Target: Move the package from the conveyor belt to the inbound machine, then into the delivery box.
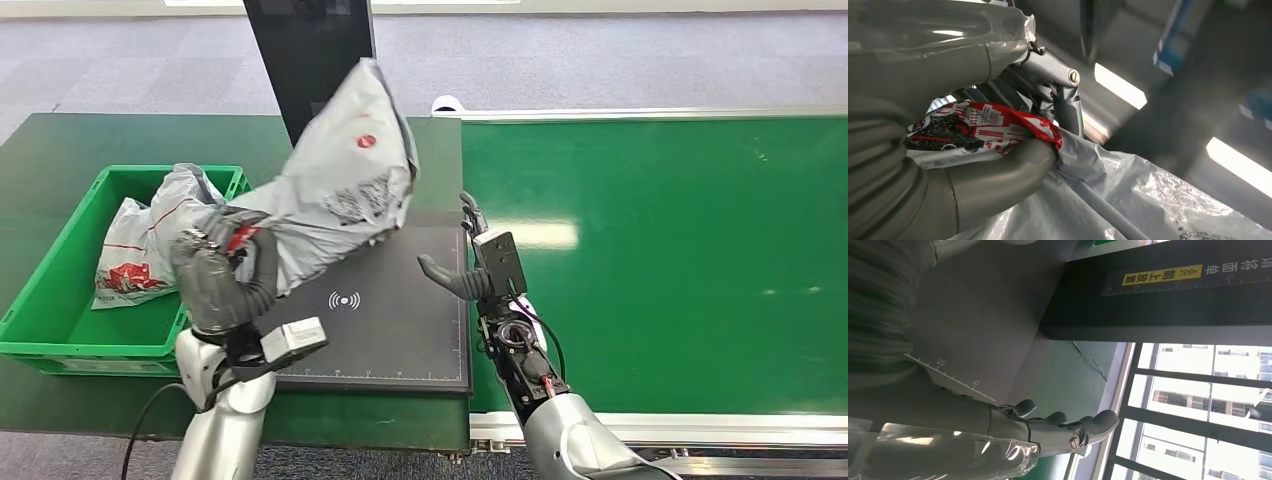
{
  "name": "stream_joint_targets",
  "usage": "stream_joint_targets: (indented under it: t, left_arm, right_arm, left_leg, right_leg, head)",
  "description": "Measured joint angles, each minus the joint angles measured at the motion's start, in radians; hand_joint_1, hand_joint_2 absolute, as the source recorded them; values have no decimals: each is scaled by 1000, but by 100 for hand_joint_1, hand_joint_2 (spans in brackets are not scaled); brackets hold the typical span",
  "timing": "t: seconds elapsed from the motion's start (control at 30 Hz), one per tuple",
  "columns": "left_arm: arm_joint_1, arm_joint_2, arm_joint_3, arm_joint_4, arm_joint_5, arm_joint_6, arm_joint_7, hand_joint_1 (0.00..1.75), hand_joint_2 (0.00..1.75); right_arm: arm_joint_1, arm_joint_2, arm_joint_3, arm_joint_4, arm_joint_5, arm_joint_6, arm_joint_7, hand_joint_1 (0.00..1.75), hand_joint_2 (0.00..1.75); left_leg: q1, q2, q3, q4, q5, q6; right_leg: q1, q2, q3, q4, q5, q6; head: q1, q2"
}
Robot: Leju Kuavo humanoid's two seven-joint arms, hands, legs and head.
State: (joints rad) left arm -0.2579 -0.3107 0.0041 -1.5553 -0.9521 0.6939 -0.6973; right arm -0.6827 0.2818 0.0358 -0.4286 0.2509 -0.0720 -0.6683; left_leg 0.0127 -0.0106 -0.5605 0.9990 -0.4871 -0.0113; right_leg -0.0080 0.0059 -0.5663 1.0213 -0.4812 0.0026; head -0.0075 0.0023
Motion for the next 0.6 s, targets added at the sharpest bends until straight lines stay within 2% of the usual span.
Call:
stream_joint_targets:
  t: [0.13,0.3,0.4,0.53,0.6]
  left_arm:
    - [-4,-6,94,-87,-68,0,0,175,175]
    - [-51,-10,260,-57,-80,0,0,175,175]
    - [-106,-11,382,30,-114,0,8,175,175]
    - [-194,-4,579,210,-234,0,78,175,175]
    - [-219,4,644,275,-250,0,88,175,175]
  right_arm:
    - [2,-1,4,-2,-1,-2,0,0,175]
    - [2,-2,7,-5,-2,-2,1,0,175]
    - [2,-2,9,-6,-1,0,1,0,175]
    - [2,-2,15,-6,2,3,3,0,175]
    - [2,-1,18,-6,2,3,3,0,175]
  left_leg:
    - [0,0,0,0,0,0]
    - [0,0,0,0,0,0]
    - [0,0,0,0,0,0]
    - [0,0,0,0,1,0]
    - [0,0,0,0,1,0]
  right_leg:
    - [0,0,0,0,0,0]
    - [0,0,0,0,0,0]
    - [0,0,0,0,0,0]
    - [0,0,0,0,1,0]
    - [0,0,0,1,1,0]
  head:
    - [0,0]
    - [0,0]
    - [0,0]
    - [0,0]
    - [0,0]
